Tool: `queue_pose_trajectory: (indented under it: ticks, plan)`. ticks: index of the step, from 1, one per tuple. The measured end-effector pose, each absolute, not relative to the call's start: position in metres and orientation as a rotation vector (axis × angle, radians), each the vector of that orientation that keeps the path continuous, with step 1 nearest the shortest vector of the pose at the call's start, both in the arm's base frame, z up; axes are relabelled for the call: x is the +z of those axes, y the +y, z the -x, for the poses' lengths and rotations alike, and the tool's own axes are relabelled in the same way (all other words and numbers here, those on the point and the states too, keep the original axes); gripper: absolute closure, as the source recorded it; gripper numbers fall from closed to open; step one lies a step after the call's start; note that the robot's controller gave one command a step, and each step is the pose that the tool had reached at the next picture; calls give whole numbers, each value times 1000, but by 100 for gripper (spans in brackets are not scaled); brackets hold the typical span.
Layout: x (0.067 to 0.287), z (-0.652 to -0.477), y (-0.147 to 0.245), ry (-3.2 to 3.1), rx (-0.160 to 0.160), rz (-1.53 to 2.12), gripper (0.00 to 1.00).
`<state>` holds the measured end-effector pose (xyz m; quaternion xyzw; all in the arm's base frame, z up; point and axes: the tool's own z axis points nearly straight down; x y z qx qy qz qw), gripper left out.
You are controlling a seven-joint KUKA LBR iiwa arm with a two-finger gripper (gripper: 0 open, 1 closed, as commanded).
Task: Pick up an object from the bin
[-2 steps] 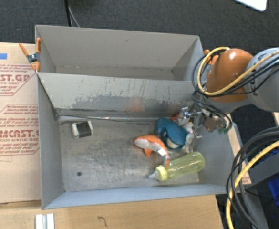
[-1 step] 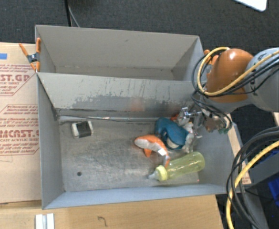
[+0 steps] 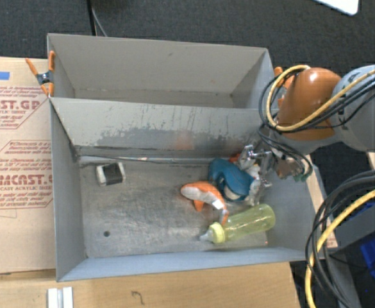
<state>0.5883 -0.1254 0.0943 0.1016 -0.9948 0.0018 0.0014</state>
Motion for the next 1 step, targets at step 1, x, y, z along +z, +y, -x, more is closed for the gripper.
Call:
queue_pose_trajectory:
  ticks: [1]
  plan:
    - [250,-571,-139,-3130,3,-312,100]
